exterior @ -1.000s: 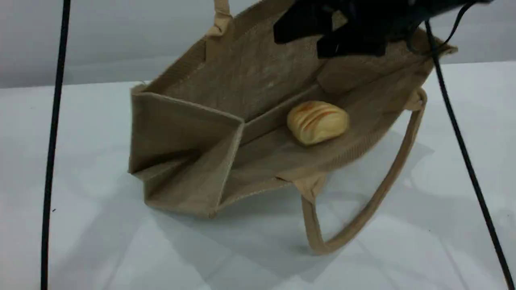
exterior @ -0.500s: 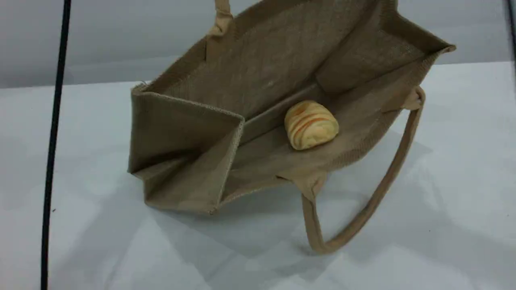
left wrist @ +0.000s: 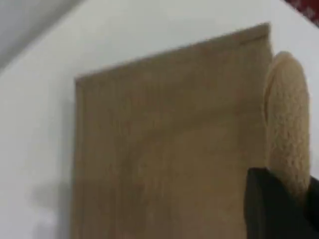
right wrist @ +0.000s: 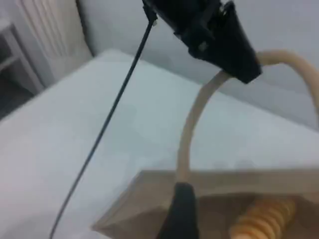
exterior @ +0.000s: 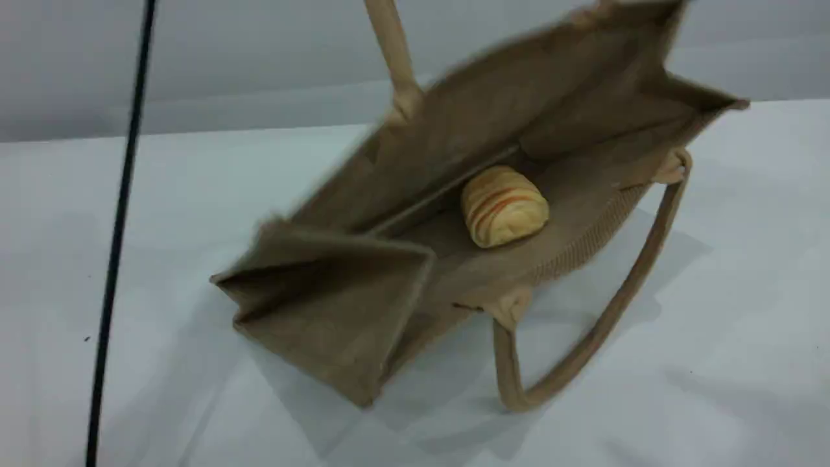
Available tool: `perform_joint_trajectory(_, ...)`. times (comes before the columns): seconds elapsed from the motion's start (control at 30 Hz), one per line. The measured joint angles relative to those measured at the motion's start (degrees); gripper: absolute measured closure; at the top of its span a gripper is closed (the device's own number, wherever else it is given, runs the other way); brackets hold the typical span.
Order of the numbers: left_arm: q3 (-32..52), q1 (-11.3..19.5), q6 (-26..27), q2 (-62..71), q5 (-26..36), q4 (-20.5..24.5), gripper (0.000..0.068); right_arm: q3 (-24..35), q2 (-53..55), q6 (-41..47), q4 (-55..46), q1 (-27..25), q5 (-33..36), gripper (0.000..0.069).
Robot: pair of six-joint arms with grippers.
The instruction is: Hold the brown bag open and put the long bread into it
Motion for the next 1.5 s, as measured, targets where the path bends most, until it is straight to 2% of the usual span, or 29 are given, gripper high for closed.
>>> perform_joint_trajectory(0.13,4.69,-1.18,0.04,1.96,-0.06,0.17,0.0584,0.00,-2.49,5.92,-6.34,0.00,3.08,0.0107)
perform_joint_trajectory(0.37,10.37,-4.26,0.26,6.68,0.05,0.16,0.0558,0.00,-4.61,10.44,-11.65,0.00,5.73,0.0106)
perform_joint_trajectory(0.63,10.37,-8.14,0.32,12.95,-2.20,0.11,0.0461,0.00,-4.68,13.29,-13.06,0.00,7.82,0.0107)
perform_joint_trajectory(0.8,10.37,-8.33,0.38,16.00,-4.53,0.29,0.0399,0.00,-4.68,13.29,-12.99,0.00,8.91,0.0107)
perform_joint_trajectory(1.07,10.15,-8.33,0.32,15.72,-0.22,1.73,0.0388,0.00,-4.68,14.32,-15.10,0.00,10.34,0.0107)
perform_joint_trajectory(1.33,10.21,-8.33,0.21,9.25,0.41,1.68,0.0388,0.00,-8.22,20.60,-22.67,0.00,22.19,0.0109)
perform_joint_trajectory(1.43,10.21,-8.33,-2.29,5.27,0.47,1.86,0.0388,0.00,-11.58,23.03,-24.75,0.00,27.66,0.0109)
perform_joint_trajectory(1.5,10.21,-8.33,-2.80,2.36,0.47,2.15,0.0388,0.30,-14.22,24.40,-25.63,0.00,28.86,0.0109)
